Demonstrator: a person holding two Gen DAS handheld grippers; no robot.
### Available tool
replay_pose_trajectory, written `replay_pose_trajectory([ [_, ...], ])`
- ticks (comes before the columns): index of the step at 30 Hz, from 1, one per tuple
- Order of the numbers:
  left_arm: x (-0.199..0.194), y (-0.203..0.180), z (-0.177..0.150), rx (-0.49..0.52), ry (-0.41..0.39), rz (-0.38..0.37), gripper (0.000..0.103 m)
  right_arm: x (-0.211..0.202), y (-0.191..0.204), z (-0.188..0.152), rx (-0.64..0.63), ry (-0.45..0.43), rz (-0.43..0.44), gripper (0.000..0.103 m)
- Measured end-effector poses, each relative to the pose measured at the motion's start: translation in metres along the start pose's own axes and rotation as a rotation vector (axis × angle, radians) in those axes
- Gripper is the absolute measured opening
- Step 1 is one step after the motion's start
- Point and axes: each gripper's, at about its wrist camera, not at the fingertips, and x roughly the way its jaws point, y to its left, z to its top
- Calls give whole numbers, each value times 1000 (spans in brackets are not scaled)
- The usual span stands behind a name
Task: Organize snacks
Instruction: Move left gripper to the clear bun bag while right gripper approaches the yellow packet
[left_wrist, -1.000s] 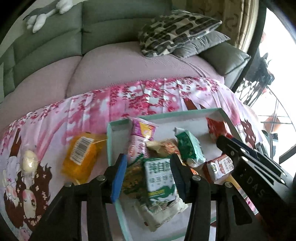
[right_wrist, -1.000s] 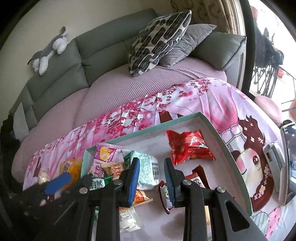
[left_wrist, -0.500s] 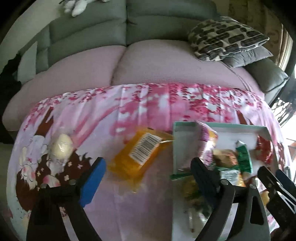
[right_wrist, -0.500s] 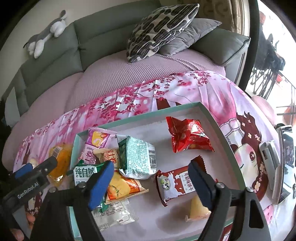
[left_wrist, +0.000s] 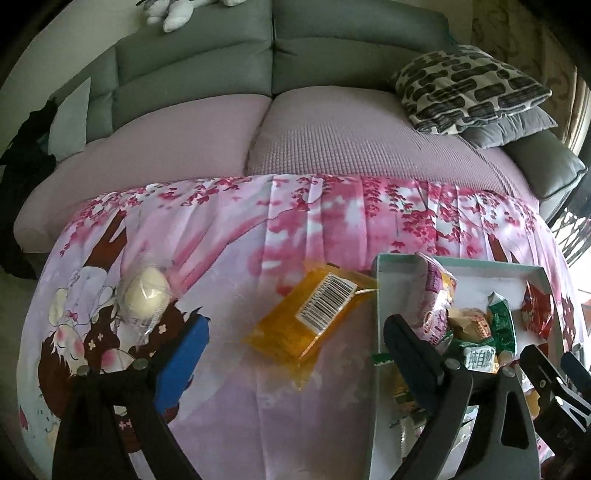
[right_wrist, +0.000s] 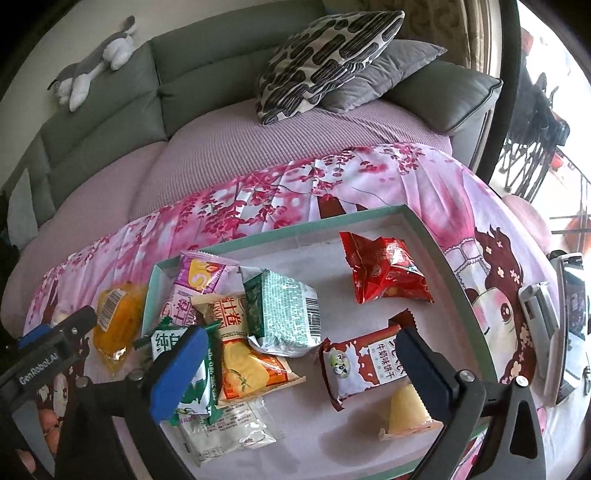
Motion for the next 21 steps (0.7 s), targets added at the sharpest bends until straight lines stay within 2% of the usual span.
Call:
replay_pose_trajectory([
  [6,-1,21,5,-29,-16,20,96,-7,5,2,16,-35,19,103],
  [10,-5,49,9,-86,-45,42,96,-15,22,5,1,-84,57,103],
  [16,-8,114,8,-197,-85,90,96,-19,77,0,-69,-122,168,103],
  [21,3,158,3,-257,-43,72,96,-8,135,-13,-136,-80,263,103],
])
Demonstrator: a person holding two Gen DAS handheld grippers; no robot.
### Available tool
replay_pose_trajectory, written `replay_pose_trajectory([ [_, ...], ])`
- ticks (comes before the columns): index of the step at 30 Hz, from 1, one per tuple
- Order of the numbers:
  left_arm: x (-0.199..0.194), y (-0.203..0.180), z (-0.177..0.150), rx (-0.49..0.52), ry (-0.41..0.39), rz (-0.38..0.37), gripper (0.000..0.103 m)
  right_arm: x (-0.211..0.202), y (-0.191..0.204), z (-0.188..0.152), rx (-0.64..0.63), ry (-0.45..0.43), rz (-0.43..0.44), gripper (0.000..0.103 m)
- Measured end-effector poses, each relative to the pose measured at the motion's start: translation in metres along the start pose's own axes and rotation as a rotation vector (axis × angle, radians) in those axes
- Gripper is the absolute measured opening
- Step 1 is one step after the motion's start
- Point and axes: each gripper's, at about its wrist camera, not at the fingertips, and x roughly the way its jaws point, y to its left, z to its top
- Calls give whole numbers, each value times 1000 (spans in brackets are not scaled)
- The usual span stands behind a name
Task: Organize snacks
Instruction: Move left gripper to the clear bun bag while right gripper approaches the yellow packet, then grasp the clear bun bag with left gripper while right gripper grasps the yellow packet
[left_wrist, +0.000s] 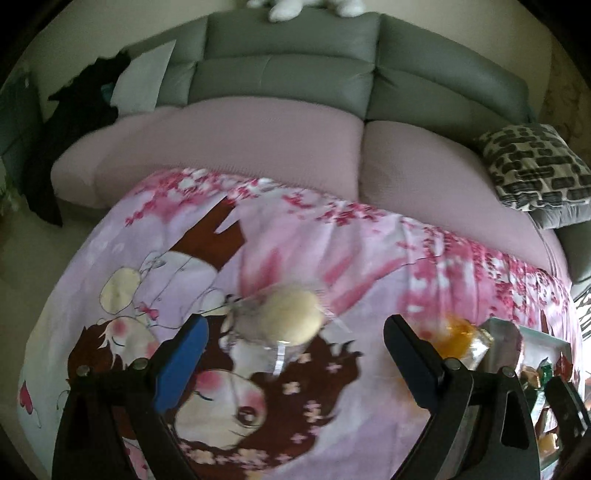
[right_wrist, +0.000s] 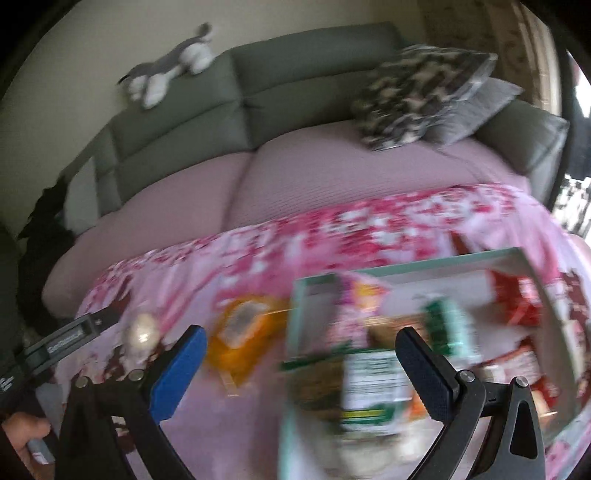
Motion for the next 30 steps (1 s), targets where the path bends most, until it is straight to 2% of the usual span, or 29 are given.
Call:
replay_pose_trajectory([
  [2,9,11,2,4,22,-15,96,10,18,-3,-23,15,17,102],
  [5,23,21,6,21,62,-48,96,29,39,-8,-54,49,37,93],
  [9,43,17,6,54,121,-108,96,51,42,-10,-33,101,9,85],
  [12,59,8,5,106,149,-103,96,63,37,-11,-11,126,-8,77],
  [16,80,2,4,134,179,-95,95,81,30,-10,20,156,-19,76],
  [18,88,2,4,137,191,-97,92,89,28,-11,27,172,-23,70],
  [20,94,1,4,146,197,-74,82,93,26,-11,39,175,-16,69],
  [27,101,-3,5,164,198,-57,79,101,29,-13,30,181,-16,67],
  [28,102,-4,5,167,197,-58,76,101,29,-13,37,178,-12,65],
  [30,100,-5,5,166,192,-58,72,100,26,-14,51,174,0,54],
])
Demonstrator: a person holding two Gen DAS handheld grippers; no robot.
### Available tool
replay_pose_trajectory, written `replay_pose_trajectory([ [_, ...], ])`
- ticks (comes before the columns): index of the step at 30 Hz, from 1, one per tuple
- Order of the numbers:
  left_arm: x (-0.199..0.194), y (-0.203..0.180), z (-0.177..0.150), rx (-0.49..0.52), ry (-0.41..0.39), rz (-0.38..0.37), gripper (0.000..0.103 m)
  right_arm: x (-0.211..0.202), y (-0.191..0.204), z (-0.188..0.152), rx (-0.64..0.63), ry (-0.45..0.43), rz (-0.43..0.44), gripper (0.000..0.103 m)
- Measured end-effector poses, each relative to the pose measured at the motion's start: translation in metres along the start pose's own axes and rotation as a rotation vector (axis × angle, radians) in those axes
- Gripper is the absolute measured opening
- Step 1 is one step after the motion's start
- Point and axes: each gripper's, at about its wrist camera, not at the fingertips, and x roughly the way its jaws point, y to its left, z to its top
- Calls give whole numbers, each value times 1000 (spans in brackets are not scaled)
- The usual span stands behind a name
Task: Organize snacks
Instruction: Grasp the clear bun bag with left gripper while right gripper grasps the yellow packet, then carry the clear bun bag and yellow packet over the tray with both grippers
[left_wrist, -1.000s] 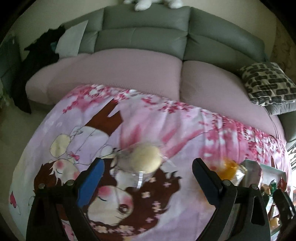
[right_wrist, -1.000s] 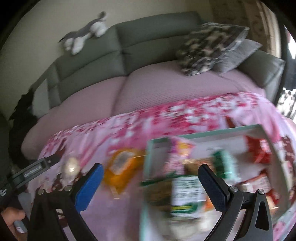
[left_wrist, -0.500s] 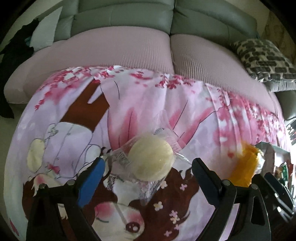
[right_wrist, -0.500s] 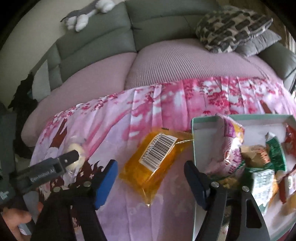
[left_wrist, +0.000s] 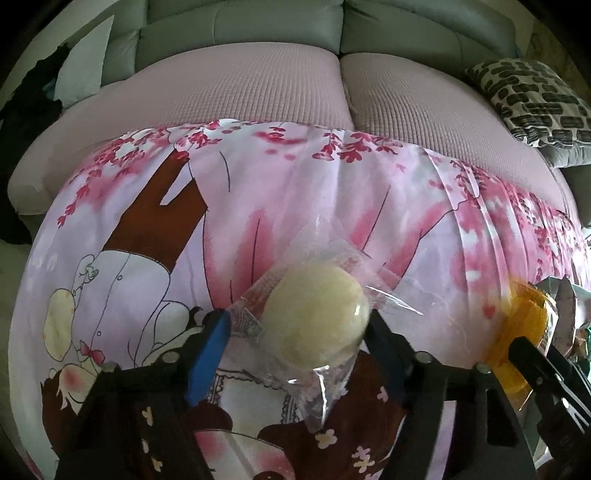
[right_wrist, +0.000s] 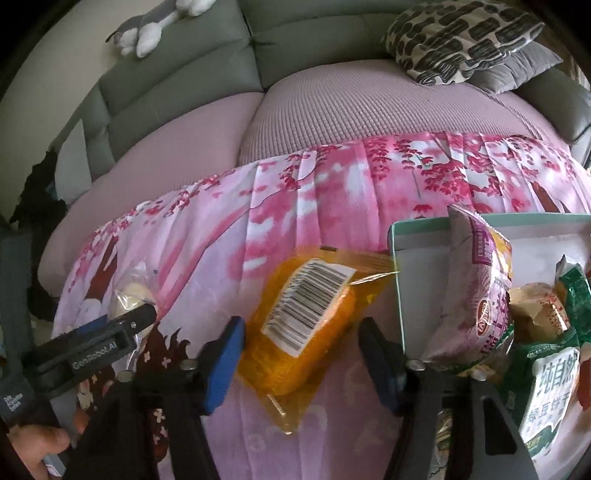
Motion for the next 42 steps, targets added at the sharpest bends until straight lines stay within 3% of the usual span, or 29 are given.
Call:
replay_pose_trajectory([
  [6,-8,0,-2,-25,-22,2,55,-8,-2,-1,9,-9,28,44],
  [17,-54,-9,-31,-110,-64,-49,53,-60,-7,-3,4,-59,58,43],
  [30,-140,-65,-62,-86,-196,-130,53,-136,-54,-29,43,-134,23,43],
  [42,-167,-156,-98,108,-212,-231,53,-177,-139,-58,172,-152,-99,43],
])
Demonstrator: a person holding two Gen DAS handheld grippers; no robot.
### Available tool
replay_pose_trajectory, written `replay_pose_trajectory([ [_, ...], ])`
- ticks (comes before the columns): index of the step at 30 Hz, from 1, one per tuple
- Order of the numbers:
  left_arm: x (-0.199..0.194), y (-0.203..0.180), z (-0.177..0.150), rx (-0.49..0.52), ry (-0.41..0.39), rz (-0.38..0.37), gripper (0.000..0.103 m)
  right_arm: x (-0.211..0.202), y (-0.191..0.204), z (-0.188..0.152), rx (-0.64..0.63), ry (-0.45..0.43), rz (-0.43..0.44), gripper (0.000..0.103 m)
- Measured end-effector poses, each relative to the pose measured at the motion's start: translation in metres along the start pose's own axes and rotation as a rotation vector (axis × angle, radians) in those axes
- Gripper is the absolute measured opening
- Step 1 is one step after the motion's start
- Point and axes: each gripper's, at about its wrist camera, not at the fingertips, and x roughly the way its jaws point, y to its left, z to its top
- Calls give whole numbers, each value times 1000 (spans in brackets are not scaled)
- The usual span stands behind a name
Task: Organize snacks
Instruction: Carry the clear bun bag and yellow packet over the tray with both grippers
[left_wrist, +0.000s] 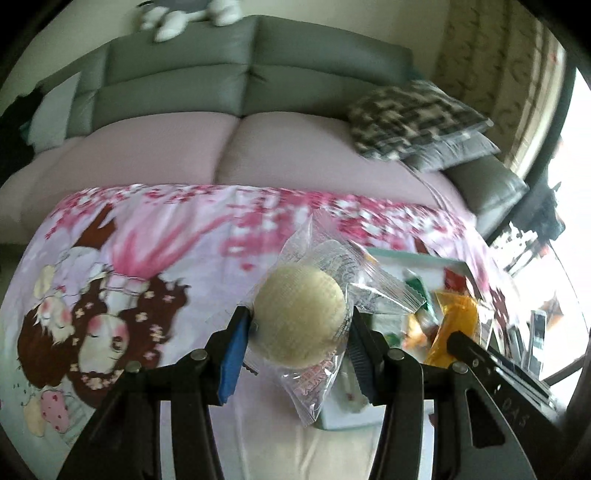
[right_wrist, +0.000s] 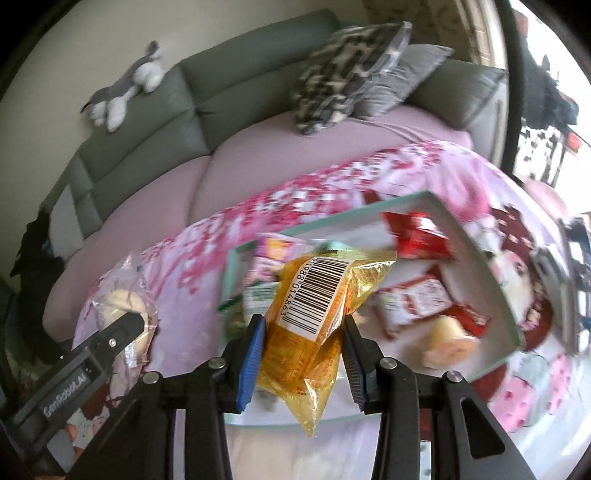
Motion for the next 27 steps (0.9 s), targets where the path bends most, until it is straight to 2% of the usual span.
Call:
replay_pose_trajectory([
  [5,14,-31,-14,55,67,-37,53,2,-32,-4,45,27,-41,43],
  [10,30,-51,-25,92,129,-54,53,8,-49,-8,73,49,-45,43],
  [17,48,-64,-36,135,190,-49,54,21,-43,-11,53,82,-26,43],
  [27,64,-69,-41,163,208,-20,54,37,-40,-16,37,118,-5,43],
])
